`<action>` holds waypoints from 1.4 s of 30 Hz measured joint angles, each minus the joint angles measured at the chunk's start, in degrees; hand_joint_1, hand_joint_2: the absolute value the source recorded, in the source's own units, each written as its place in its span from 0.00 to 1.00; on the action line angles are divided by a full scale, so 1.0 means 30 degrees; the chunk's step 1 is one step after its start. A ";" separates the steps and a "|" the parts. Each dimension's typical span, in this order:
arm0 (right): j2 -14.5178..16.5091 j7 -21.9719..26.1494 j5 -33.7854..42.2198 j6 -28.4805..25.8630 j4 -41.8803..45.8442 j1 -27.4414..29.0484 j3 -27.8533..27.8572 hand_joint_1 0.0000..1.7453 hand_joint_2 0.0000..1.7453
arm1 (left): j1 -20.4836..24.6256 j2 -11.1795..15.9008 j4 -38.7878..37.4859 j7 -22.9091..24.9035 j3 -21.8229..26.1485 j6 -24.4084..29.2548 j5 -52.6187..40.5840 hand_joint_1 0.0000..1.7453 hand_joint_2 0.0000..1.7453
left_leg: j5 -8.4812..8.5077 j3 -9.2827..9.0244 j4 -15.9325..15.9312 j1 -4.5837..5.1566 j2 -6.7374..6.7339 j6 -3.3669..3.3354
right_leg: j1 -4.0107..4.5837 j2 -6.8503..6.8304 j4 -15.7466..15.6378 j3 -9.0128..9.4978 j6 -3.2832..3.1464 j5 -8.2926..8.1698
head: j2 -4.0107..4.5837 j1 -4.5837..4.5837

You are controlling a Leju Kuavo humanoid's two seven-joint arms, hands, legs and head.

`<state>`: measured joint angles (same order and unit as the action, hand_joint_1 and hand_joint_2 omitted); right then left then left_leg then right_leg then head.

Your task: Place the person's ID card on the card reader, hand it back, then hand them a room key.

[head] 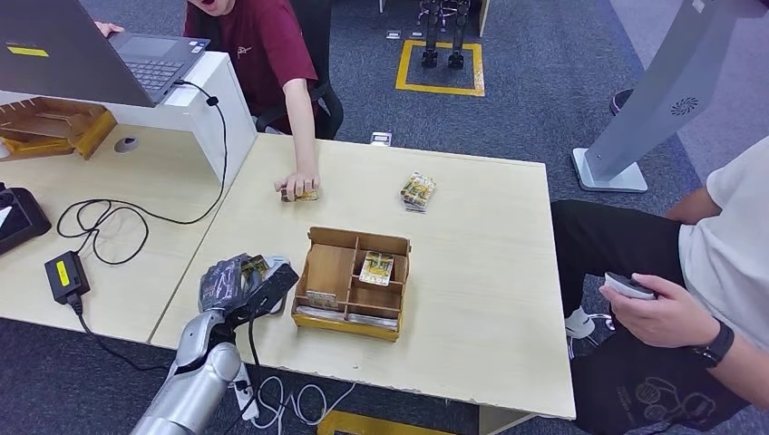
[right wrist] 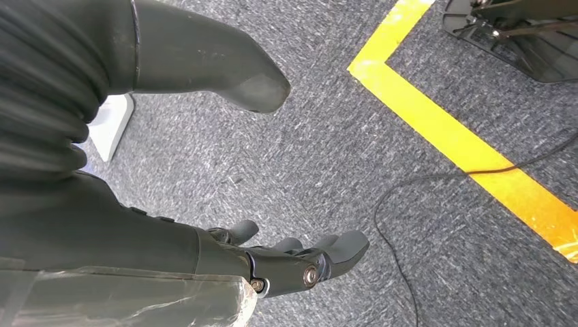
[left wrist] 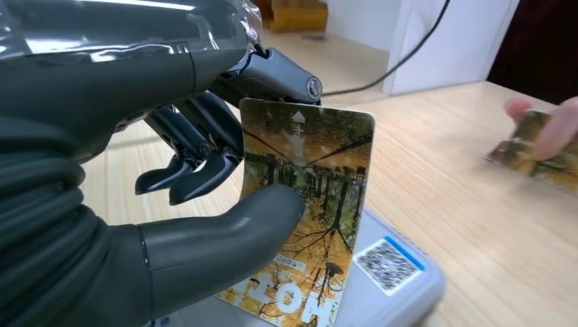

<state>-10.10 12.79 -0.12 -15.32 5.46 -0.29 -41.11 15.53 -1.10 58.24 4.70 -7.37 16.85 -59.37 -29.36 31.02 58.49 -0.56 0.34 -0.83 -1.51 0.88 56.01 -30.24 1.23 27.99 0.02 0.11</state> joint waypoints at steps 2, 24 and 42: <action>0.0000 0.0047 0.0076 -0.0009 -0.0002 0.0001 -0.0025 0.00 1.00 | -0.0194 -0.0082 0.0427 -0.1703 0.0022 -0.0007 0.2295 1.00 1.00 | 0.0000 0.0003 0.0000 0.0000 0.0002 0.0000 | 0.0000 -0.0002 0.0000 -0.0001 0.0000 0.0000 | 0.0000 0.0000; -0.0262 -0.0383 -0.0548 0.0233 0.0275 -0.0518 -0.1718 0.00 1.00 | 0.3728 0.0581 0.3610 -0.7791 0.1257 0.4976 1.0629 1.00 1.00 | 0.0006 0.0014 0.0005 -0.0005 0.0007 0.0002 | 0.0004 0.0001 0.0019 -0.0012 0.0001 -0.0006 | 0.0000 0.0002; -0.0412 -0.0497 -0.0725 0.0421 0.0641 -0.1021 -0.2262 0.00 1.00 | 0.5141 0.0630 0.0468 -0.8664 0.1761 0.7227 0.8875 0.25 1.00 | 0.0004 0.0015 0.0008 -0.0004 0.0004 0.0002 | 0.0003 0.0007 0.0018 -0.0021 0.0001 -0.0007 | 0.0000 0.0004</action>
<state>-11.33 11.30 -2.29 -14.05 7.39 -3.35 -47.89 30.96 0.79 59.65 -21.29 -2.09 38.53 -32.74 -29.34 31.07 58.51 -0.57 0.35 -0.83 -1.50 0.90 56.06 -30.30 1.23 27.97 0.02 0.12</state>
